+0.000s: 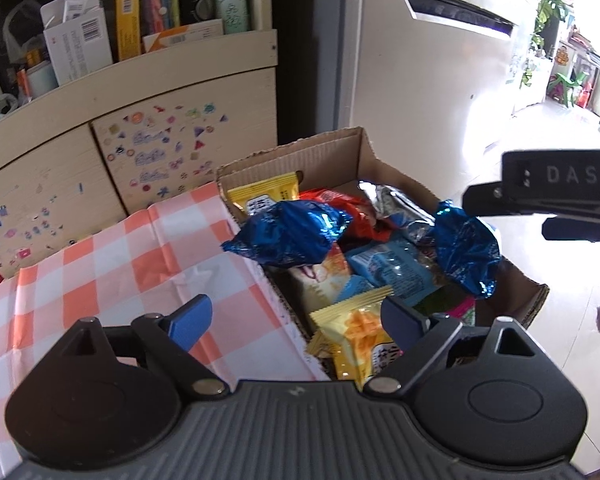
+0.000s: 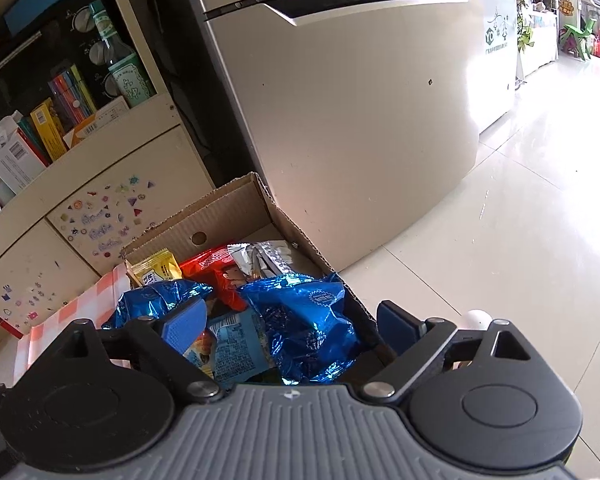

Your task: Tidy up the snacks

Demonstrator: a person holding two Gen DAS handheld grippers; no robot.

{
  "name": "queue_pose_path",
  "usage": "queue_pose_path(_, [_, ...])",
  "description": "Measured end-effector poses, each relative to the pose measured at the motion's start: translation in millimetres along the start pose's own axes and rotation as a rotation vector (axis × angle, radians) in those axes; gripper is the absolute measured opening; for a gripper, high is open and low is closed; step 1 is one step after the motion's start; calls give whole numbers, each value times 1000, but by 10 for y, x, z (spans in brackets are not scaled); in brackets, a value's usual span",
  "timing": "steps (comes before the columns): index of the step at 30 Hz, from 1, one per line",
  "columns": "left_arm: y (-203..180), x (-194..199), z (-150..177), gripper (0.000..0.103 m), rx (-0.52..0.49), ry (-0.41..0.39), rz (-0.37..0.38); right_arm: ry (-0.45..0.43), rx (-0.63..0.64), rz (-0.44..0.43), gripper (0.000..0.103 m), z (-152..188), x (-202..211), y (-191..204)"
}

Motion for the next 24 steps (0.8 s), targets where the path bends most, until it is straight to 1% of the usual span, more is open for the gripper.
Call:
queue_pose_path(7, [107,100,-82,95,9,19,-14,3,32,24,99,3,-13,50])
queue_pose_path(14, [176,207,-176,98,-18,44,-66,-4,62,45,102,9,-6,129])
queue_pose_path(16, [208,225,-201,99,-6,41,-67,-9,89,50,102,28,1,164])
queue_pose_path(19, [251,209,-240,100,14,47,-67,-11,133,85,103,53,-16,194])
queue_pose_path(24, [304,156,-286,101,13,41,-72,-13,166,114,103,79,-12,204])
Point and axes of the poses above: each gripper's, at about its wrist camera, not at the fingertips, and x roughly against the way its jaws point, y to its left, z to its underside, the point moved 2 cm from there along -x, roughly the way its jaws point, and after that the axes turned 11 degrees about z, right-handed, at the moved point
